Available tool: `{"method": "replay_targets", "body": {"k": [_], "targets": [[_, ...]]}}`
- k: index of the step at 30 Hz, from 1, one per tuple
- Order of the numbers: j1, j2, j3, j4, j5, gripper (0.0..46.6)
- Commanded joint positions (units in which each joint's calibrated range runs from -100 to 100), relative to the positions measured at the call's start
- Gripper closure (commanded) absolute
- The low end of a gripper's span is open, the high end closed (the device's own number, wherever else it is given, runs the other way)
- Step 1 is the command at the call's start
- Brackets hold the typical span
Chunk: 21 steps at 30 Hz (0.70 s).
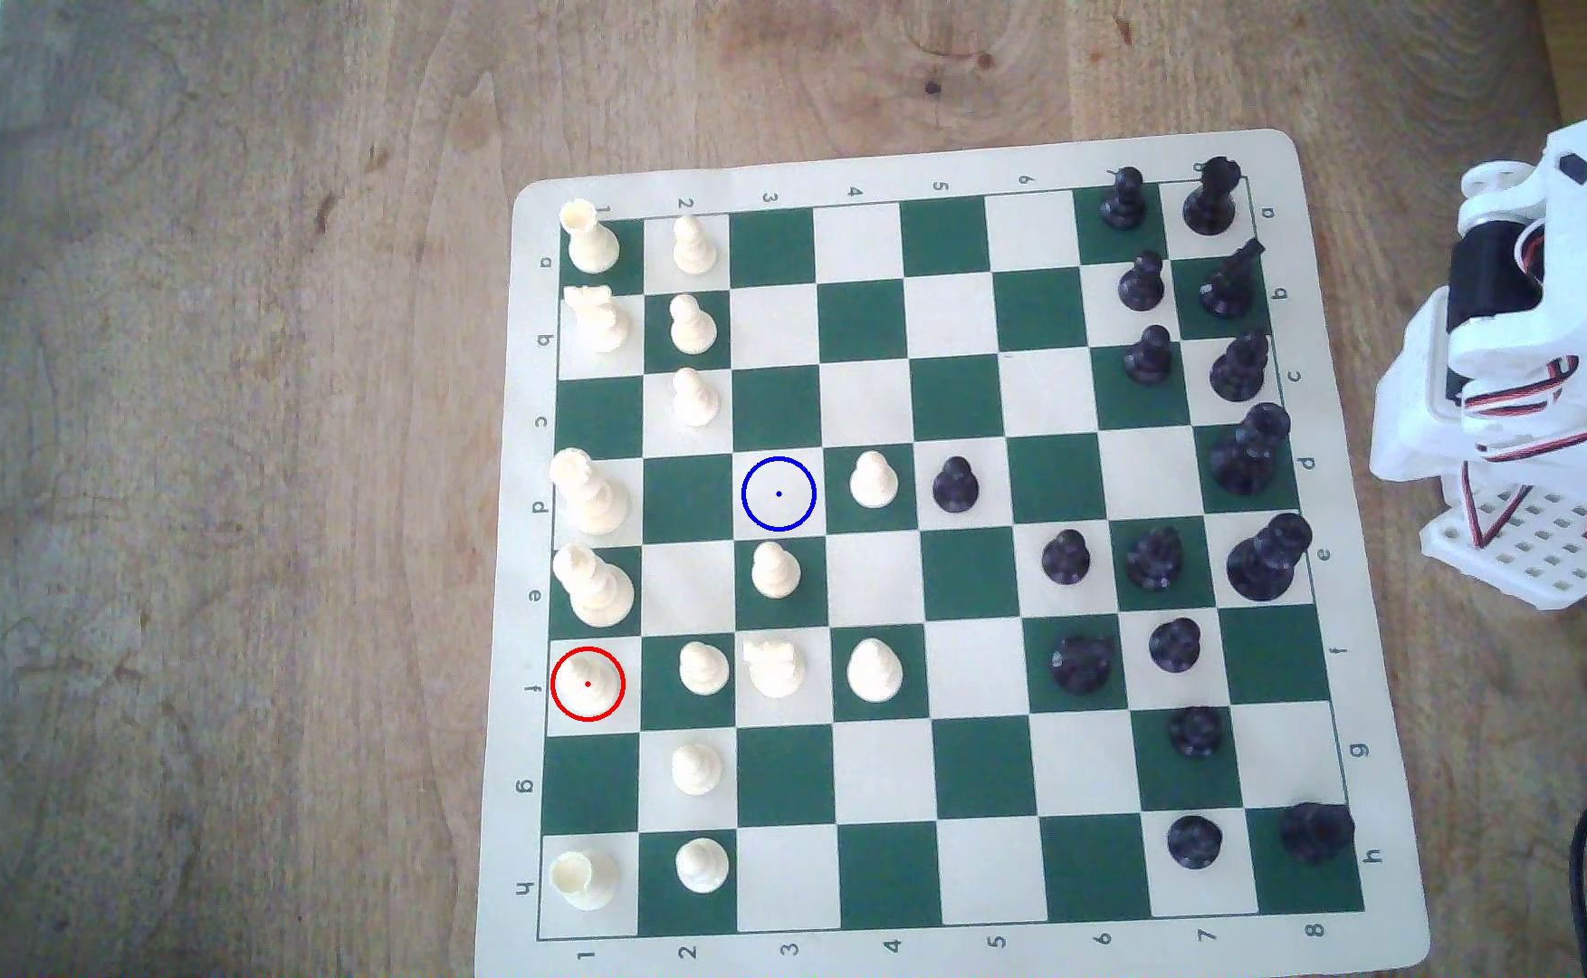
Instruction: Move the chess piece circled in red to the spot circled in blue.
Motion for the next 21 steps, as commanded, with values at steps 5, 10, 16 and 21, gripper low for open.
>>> {"method": "replay_targets", "body": {"k": [5, 10, 16, 21], "targets": [[-4.2, 0.0, 0.9, 21.9, 0.1, 46.4], [-5.3, 0.0, -2.4, 51.6, -0.1, 46.4], [-5.7, 0.1, -10.4, 81.6, -0.3, 46.4], [-4.7, 0.1, -16.1, 101.5, -0.3, 46.4]]}}
